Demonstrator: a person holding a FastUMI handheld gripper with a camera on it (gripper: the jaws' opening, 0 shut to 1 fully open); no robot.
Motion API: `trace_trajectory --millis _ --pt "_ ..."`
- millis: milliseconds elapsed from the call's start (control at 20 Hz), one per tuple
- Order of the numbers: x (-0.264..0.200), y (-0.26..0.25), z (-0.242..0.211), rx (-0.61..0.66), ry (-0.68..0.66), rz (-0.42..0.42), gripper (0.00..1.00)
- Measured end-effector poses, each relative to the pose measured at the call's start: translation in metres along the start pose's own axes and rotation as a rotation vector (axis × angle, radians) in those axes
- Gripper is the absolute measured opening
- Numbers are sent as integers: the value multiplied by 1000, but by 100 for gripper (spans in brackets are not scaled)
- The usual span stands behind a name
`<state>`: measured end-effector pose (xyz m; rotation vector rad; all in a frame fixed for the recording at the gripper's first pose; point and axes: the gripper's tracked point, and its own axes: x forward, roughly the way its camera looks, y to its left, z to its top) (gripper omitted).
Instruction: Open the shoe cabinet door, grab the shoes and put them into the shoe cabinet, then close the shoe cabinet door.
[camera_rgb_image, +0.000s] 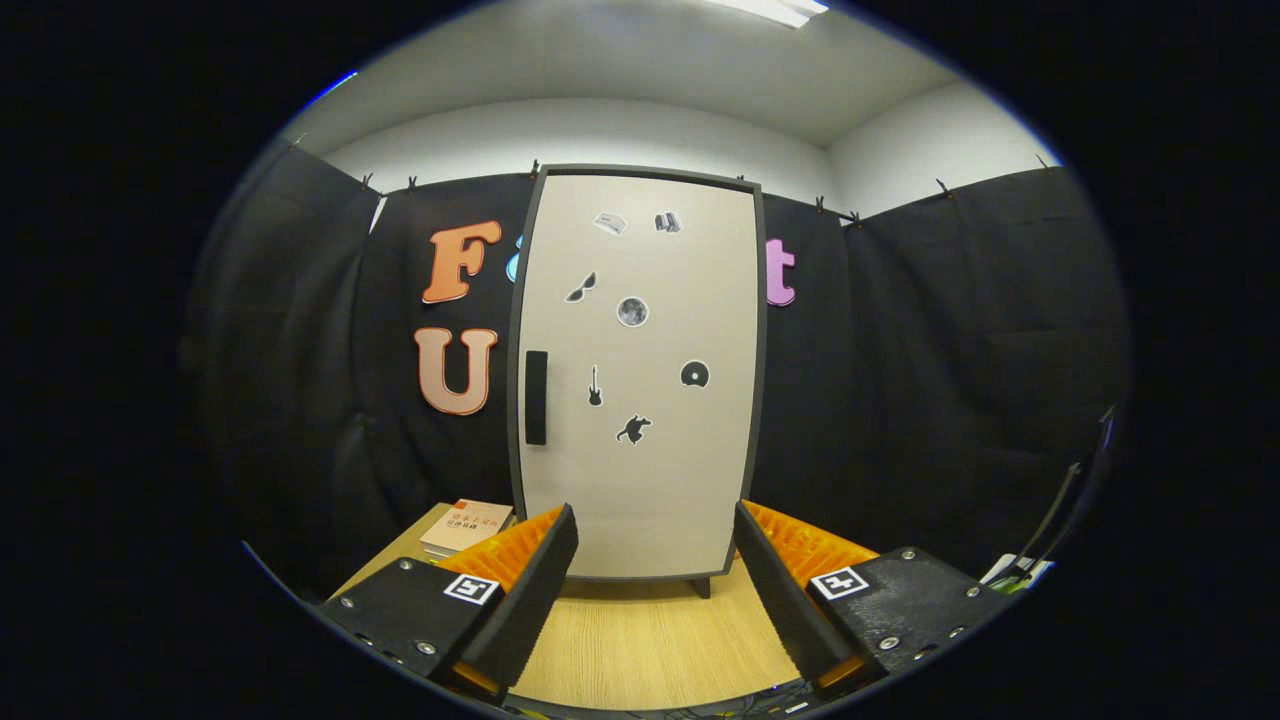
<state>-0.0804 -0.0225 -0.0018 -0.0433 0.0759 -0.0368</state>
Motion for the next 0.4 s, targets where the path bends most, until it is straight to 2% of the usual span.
trace_trajectory --millis 400 --pt "-8 7 3 3 -12 6 98"
